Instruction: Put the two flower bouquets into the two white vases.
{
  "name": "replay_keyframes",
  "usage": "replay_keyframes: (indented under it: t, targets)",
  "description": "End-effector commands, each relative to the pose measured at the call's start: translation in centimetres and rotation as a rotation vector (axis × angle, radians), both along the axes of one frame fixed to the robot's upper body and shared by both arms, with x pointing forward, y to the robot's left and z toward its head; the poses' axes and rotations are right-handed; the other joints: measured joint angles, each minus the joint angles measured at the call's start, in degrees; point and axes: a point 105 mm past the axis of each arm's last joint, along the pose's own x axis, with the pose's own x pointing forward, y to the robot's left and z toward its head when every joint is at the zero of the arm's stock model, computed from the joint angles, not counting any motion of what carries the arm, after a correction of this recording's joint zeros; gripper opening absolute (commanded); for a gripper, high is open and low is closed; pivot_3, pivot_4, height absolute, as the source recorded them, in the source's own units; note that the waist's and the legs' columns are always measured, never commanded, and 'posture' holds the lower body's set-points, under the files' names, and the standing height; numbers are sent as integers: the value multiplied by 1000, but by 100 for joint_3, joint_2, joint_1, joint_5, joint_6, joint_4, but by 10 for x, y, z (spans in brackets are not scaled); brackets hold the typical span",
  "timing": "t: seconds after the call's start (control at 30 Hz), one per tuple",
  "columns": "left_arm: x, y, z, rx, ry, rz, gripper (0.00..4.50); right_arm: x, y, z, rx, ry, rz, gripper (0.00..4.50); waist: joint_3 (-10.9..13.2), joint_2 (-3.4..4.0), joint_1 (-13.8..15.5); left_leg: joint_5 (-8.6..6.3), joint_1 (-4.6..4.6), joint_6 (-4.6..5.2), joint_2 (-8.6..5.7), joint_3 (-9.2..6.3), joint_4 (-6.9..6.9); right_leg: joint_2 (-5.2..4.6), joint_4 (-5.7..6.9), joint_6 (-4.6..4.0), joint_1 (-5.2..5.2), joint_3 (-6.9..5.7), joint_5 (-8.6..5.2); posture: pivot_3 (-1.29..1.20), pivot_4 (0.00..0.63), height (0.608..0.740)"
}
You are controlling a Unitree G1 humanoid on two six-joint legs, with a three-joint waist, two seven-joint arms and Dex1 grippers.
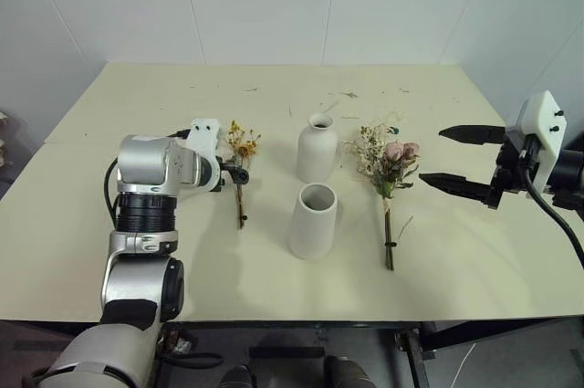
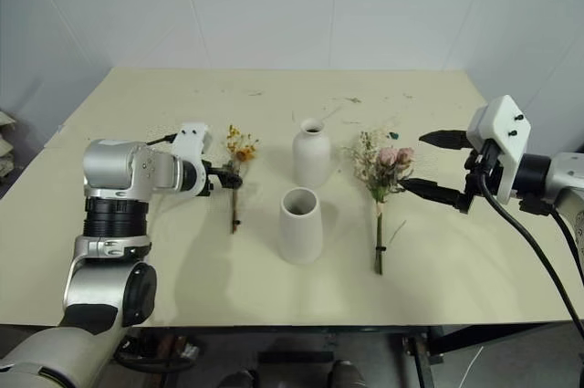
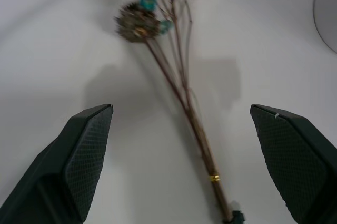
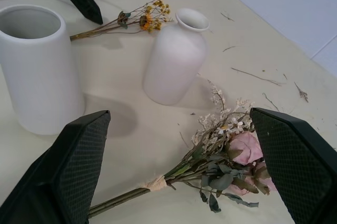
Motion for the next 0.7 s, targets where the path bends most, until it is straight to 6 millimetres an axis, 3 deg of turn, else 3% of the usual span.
replay_keyframes:
  t: [0.03, 0.27, 0.3, 0.43, 0.7]
  targets:
    - [2, -1, 5, -5, 8, 23, 4465, -2, 0, 11, -2, -52, -7, 4500, 0, 0, -10, 0, 0, -1, 0, 0, 0, 0, 0, 0, 0, 0, 0, 0, 150, 740]
    - [4, 0, -9, 37, 79, 41, 4465, -4, -1, 11, -2, -54, -18, 4500, 0, 0, 0, -1, -1, -1, -1, 0, 1, 0, 0, 2, -1, 0, 1, 0, 150, 740]
    - [4, 2, -11, 53, 87, 44, 4286, -4, -2, 12, -2, -56, -21, 4500, 0, 0, 0, -1, -1, -1, -1, 0, 1, -1, 0, 2, -1, 0, 1, 0, 150, 740]
    - [5, 2, -14, 73, 85, 35, 3345, -5, -2, 11, 0, -59, -27, 4500, 0, 0, -1, 0, 1, -3, -1, 0, 1, 0, 3, 2, -1, 0, 1, 0, 150, 740]
    - [6, 2, -17, 91, 79, 24, 806, -5, -3, 12, 2, -70, -43, 4500, 0, 0, 2, 1, -1, -4, -1, 0, 0, -1, 2, 2, -1, 0, 1, 0, 150, 740]
